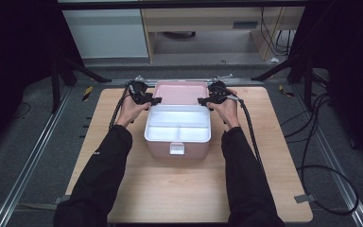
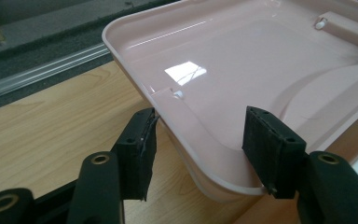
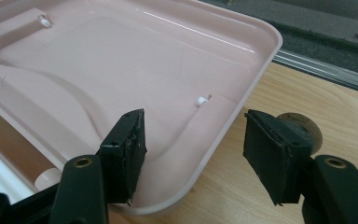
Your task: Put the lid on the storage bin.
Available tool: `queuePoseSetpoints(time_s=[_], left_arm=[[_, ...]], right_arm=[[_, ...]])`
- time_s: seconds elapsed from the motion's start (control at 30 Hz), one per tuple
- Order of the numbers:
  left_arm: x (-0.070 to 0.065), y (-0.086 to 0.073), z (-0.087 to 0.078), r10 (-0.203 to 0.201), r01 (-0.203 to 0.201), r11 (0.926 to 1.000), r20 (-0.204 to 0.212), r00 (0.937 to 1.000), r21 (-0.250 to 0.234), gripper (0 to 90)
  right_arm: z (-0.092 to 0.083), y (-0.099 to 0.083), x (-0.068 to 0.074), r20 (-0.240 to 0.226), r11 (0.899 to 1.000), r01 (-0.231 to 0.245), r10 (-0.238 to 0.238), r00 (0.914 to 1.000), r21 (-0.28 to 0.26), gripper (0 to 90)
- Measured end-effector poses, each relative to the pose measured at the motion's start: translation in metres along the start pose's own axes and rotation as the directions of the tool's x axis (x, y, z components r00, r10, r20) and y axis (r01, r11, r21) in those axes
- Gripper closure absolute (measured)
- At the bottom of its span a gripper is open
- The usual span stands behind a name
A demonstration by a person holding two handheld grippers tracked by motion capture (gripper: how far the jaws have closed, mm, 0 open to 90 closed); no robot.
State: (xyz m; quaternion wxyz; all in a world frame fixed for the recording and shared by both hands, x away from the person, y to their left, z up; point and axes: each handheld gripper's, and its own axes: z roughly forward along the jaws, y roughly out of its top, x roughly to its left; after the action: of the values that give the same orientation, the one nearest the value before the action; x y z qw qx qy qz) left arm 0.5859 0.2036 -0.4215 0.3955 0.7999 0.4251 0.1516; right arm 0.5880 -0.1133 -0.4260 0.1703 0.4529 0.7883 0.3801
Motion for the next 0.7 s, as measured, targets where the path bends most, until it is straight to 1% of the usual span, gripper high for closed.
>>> queuePoseSetpoints(time_s=[0.1,0.3,0.33,0.37,0.4,0.47,0.57,0.6,0.63,0.7], left_arm=[[0.0005,-0.0004,0.0014,-0.003,0.003,1.0000,0.001,1.0000,-0.001,43.9],[0.0026,-0.0007,0.0016,0.001,-0.001,1.0000,0.004,1.0000,-0.003,45.1],[0.0035,-0.0009,0.0012,-0.004,0.004,1.0000,0.003,1.0000,-0.001,46.6],[0.0043,-0.0011,0.0006,-0.009,0.009,1.0000,0.000,1.0000,-0.001,46.1],[0.0047,-0.0010,-0.0002,-0.012,0.012,0.9999,-0.005,0.9999,0.000,45.4],[0.0054,-0.0010,0.0001,-0.032,0.032,0.9995,-0.010,0.9994,0.006,42.1],[0.0053,-0.0015,0.0027,-0.044,0.044,0.9990,0.001,0.9990,0.010,42.1],[0.0035,-0.0019,0.0060,-0.047,0.046,0.9989,0.006,0.9989,0.007,42.2],[0.0025,-0.0017,0.0070,-0.045,0.045,0.9990,0.008,0.9989,0.007,43.3],[0.0028,-0.0015,0.0069,-0.049,0.049,0.9988,0.013,0.9987,0.006,44.0]], right_arm=[[0.0020,-0.0004,0.0000,-0.010,1.000,-0.015,0.015,0.9998,0.002,42.2],[0.0051,-0.0013,-0.0016,-0.021,0.999,-0.036,0.036,0.9991,0.004,43.1],[0.0052,-0.0014,-0.0019,-0.016,0.999,-0.036,0.036,0.9992,0.003,42.8],[0.0049,-0.0015,-0.0023,-0.011,0.999,-0.038,0.039,0.9992,0.007,42.2],[0.0043,-0.0013,-0.0028,-0.009,0.999,-0.039,0.039,0.9992,0.009,41.5],[0.0034,-0.0010,-0.0038,-0.012,0.999,-0.052,0.052,0.9986,0.014,40.6],[0.0050,-0.0013,-0.0043,-0.021,0.997,-0.075,0.076,0.9969,0.019,41.0],[0.0058,-0.0014,-0.0033,-0.023,0.997,-0.074,0.074,0.9970,0.017,41.6],[0.0065,-0.0016,-0.0024,-0.026,0.997,-0.074,0.075,0.9969,0.017,43.6],[0.0065,-0.0016,-0.0022,-0.031,0.997,-0.073,0.073,0.9968,0.015,44.1]])
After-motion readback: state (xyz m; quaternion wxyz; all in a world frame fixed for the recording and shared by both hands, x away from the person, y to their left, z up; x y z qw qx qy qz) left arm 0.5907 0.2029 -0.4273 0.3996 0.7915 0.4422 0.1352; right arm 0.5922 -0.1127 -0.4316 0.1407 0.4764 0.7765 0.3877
